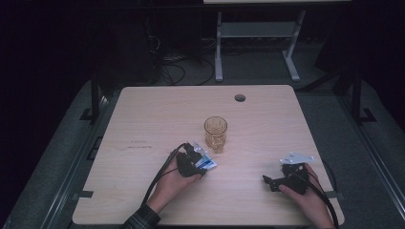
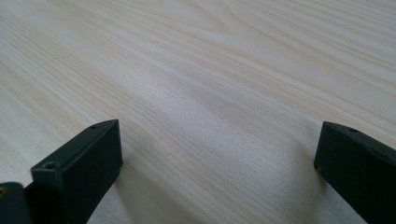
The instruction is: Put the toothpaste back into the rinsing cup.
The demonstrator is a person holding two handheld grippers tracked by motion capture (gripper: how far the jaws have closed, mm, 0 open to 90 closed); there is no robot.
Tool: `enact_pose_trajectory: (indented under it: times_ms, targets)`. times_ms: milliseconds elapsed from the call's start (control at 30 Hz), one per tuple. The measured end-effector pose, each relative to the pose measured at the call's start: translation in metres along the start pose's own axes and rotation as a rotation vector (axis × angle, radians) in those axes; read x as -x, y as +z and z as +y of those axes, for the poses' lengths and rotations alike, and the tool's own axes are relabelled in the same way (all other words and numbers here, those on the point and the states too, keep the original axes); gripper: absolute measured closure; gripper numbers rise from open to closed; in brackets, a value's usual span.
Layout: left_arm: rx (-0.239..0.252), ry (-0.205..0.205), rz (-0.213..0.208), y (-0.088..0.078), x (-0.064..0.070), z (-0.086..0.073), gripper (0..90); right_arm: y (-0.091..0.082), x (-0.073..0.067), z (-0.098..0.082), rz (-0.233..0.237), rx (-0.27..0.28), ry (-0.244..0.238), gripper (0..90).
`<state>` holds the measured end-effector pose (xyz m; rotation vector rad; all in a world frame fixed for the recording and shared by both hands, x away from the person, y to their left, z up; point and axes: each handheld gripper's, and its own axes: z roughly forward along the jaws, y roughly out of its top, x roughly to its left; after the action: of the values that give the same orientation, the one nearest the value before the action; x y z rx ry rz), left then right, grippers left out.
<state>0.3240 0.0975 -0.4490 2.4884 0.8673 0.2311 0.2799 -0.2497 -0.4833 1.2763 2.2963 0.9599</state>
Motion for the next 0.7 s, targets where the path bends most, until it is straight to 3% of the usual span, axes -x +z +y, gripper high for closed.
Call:
enact_pose_trajectory:
  times_ms: [233,333,367,567,700]
  targets:
    - [-0.040,-0.004,-0.013,-0.003,0.000,0.002,64.2,0.000,0.000,0.000,-0.001,0.000,0.000,0.4]
    - [-0.054,-0.022,-0.043,-0.005,-0.003,0.002,67.1,0.000,0.000,0.000,-0.001,0.000,0.000,0.5]
    - [-0.054,-0.022,-0.043,-0.005,-0.003,0.002,67.9,0.000,0.000,0.000,-0.001,0.000,0.000,0.5]
    - [-0.022,-0.074,-0.140,-0.011,-0.018,-0.003,71.7,0.000,0.000,0.000,-0.001,0.000,-0.001,0.4]
    - [-0.020,-0.057,-0.139,-0.013,-0.018,-0.003,72.5,0.000,0.000,0.000,-0.001,0.000,-0.001,0.4]
